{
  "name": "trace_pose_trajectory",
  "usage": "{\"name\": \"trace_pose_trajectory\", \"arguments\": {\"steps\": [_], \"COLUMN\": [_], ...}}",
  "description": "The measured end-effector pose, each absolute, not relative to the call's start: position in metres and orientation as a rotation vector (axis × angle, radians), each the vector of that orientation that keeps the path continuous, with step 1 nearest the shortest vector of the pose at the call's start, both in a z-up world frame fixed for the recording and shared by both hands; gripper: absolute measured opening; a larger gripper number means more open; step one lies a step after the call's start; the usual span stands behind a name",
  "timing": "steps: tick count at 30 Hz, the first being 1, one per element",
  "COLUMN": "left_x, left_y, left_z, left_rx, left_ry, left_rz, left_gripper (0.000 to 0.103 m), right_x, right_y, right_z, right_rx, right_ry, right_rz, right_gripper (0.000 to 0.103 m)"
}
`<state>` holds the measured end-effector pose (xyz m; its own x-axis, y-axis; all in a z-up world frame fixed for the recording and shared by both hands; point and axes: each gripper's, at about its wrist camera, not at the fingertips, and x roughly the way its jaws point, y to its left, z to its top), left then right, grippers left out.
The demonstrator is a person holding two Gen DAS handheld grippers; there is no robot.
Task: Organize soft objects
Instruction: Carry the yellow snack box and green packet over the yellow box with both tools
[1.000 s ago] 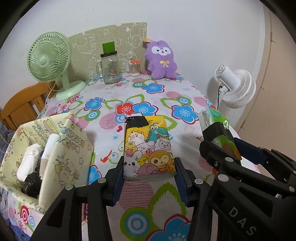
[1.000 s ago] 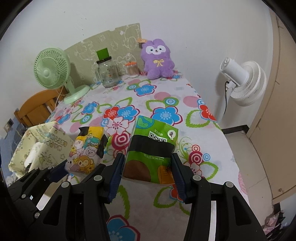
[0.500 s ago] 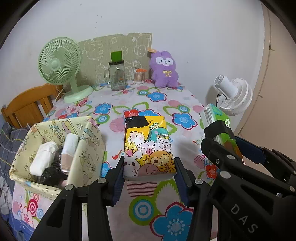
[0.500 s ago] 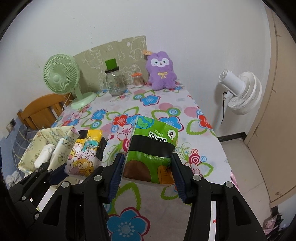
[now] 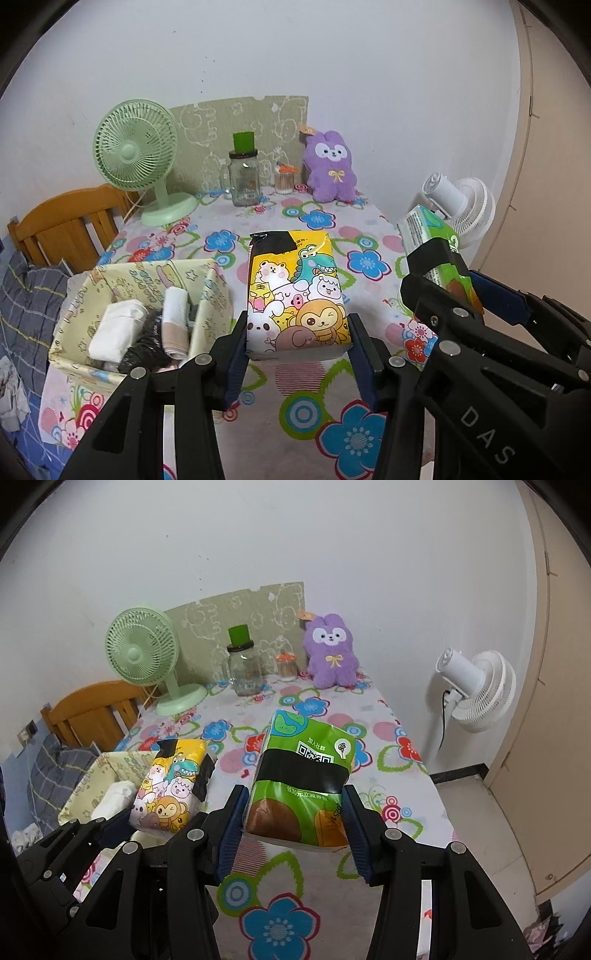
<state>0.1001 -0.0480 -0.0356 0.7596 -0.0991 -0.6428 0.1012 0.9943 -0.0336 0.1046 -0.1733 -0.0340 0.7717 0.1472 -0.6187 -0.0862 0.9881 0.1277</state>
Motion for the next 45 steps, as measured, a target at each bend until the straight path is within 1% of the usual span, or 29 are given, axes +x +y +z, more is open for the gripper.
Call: {"name": "trace_pose_trajectory", "arguments": {"steps": [10,19,45], "left_x": [0.094,0.100,0.135], "left_y": [-0.020,0.002,0.066], "left_z": [-0.020,-0.018,-0.046], "left_rx": [-0.031,-0.032,-0.016], "left_ry": [0.673,0.661,0.708], "left_rz": [-0.059,-0.024,0.041], "left_gripper": [0.051,0.051,0.051], "right_x": [0.104,0.109,0.154], "right_y": [-0.149,-0.123,-0.040], "right_z": [-0.018,-0.015,-0.042], "right_rx": [0.094,0.086,0.023], "right_ry": [0.659,0.655,0.709], "right_rz": [0.171,0.224,0.332], "right_gripper": [0.054,0.054,0.054]}}
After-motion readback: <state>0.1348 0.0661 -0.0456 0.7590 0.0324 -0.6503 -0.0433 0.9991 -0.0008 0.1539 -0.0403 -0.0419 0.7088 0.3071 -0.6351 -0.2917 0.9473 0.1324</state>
